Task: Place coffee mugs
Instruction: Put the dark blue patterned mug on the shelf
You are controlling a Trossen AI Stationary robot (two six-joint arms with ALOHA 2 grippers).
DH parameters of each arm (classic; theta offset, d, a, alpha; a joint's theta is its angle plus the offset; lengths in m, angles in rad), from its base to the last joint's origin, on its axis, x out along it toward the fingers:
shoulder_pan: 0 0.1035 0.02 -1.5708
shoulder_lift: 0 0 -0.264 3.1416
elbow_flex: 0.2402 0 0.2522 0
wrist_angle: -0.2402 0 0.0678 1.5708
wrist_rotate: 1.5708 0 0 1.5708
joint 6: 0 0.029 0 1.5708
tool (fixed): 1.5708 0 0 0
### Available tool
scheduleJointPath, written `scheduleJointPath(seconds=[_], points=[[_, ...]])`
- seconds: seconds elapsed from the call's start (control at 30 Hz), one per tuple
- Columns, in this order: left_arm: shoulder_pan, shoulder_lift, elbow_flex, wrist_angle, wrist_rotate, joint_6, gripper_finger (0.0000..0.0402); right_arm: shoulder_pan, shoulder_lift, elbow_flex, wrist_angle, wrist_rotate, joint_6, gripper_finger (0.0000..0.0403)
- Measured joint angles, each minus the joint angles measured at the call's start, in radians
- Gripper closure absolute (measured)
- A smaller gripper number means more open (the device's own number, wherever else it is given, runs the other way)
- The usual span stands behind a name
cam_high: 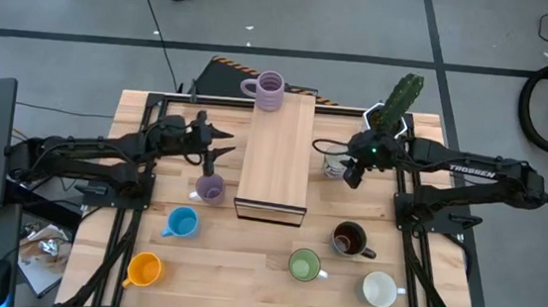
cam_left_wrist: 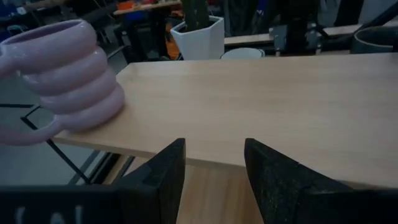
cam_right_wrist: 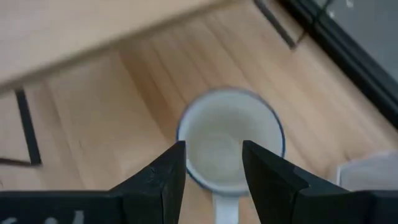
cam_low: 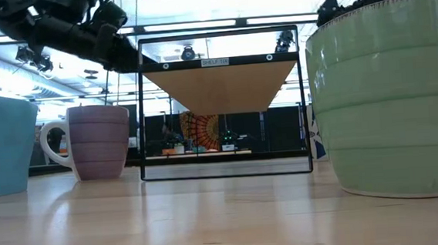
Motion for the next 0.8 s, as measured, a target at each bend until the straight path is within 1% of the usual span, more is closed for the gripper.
scheduleJointPath(seconds=[0.1, 0.17, 0.23, 0.33, 0.4, 0.57, 0.7, 0.8], points=[[0.000, -0.023, -0.034, 0.032, 0.000, -0.016, 0.0230, 0.006, 0.000, -0.012, -0.082, 0.001, 0.016, 0.0239], [-0.001, -0.037, -0.059, 0.045, 0.000, -0.019, 0.0230, 0.012, 0.000, -0.032, -0.145, 0.000, 0.054, 0.0239], [-0.001, -0.063, -0.087, 0.066, -0.010, -0.029, 0.0230, 0.021, -0.003, -0.057, -0.168, 0.001, 0.092, 0.0239], [-0.001, -0.121, -0.135, 0.112, -0.039, -0.036, 0.0230, 0.035, -0.012, -0.064, -0.135, 0.001, 0.108, 0.0239], [-0.001, -0.165, -0.164, 0.125, -0.045, -0.036, 0.0230, 0.042, -0.016, -0.062, -0.102, 0.023, 0.129, 0.0239], [-0.001, -0.261, -0.212, 0.126, -0.045, -0.043, 0.0230, 0.044, -0.015, -0.062, -0.116, 0.043, 0.142, 0.0239], [-0.001, -0.306, -0.225, 0.123, -0.046, -0.043, 0.0230, 0.023, -0.002, -0.063, -0.128, 0.021, 0.140, 0.0239], [-0.001, -0.336, -0.225, 0.113, -0.046, -0.043, 0.0230, -0.002, 0.036, -0.063, -0.127, -0.005, 0.144, 0.0239]])
